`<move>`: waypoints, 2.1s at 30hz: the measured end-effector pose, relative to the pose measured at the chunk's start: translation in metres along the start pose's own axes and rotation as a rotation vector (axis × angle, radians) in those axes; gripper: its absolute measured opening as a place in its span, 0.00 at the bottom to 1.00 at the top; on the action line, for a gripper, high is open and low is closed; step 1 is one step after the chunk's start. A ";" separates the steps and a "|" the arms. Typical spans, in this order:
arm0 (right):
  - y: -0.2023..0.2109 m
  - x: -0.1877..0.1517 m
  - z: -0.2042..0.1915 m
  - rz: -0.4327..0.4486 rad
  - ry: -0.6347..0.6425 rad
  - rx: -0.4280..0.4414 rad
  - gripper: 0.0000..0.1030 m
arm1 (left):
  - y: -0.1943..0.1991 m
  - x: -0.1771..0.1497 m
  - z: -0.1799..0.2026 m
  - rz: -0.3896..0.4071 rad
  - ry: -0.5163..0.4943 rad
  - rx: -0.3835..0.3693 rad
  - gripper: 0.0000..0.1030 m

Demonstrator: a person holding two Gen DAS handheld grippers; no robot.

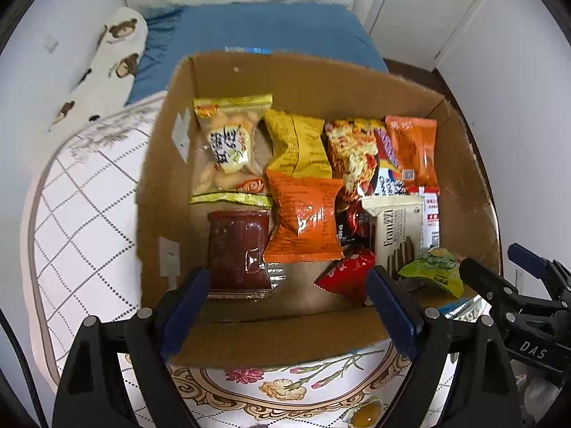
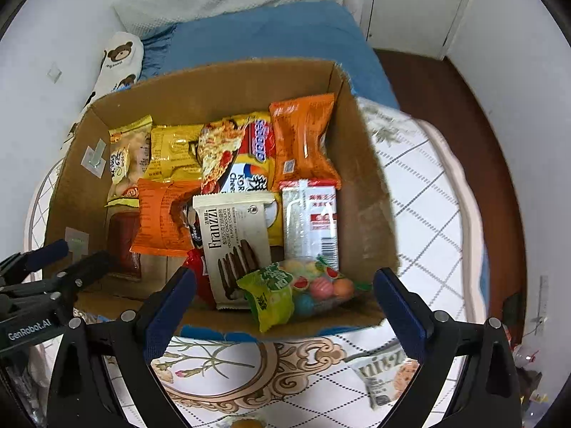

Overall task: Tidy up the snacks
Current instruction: 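Move both tools back from the box toward the remaining snacks, then grasp the small yellow packet with the left tool while the right tool grasps the Nita cookie packet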

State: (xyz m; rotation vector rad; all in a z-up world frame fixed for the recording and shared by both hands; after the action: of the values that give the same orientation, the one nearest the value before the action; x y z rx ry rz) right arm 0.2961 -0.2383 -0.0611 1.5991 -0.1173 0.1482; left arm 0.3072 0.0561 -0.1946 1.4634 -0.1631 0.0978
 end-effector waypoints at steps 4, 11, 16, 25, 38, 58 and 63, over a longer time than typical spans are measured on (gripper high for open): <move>0.031 -0.005 0.001 0.085 0.021 -0.012 0.98 | 0.022 -0.009 0.006 0.075 -0.002 0.043 0.87; 0.079 -0.023 0.006 0.211 0.043 -0.017 0.98 | 0.067 -0.035 0.020 0.198 0.009 0.059 0.87; 0.111 -0.043 0.014 0.266 0.044 -0.001 0.98 | 0.096 -0.059 0.027 0.265 0.011 0.067 0.87; 0.170 -0.083 0.010 0.376 0.063 0.050 0.98 | 0.146 -0.100 0.038 0.351 -0.003 0.055 0.87; 0.079 -0.157 0.072 0.094 -0.051 0.107 0.65 | 0.047 -0.173 0.043 0.027 -0.032 0.041 0.87; -0.072 -0.118 0.114 -0.239 0.193 -0.052 0.86 | -0.116 -0.219 0.119 -0.353 -0.153 0.002 0.47; -0.106 -0.119 0.106 -0.361 0.218 -0.023 0.84 | -0.105 -0.204 0.080 -0.326 -0.032 0.022 0.46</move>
State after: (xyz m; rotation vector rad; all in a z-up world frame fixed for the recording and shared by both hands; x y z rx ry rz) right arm 0.1986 -0.3424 -0.1885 1.5446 0.3364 0.0395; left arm 0.1197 -0.0280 -0.3244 1.4960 0.0523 -0.1897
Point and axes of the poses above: each gripper's, at about its wrist camera, not at the fingertips, and y roughly against the way its jaws point, z to its right, x to its top, the point moved 4 cm from there along -y, roughly the way its jaws point, and after that the axes turned 6 degrees about -z, right-handed, at the moved point
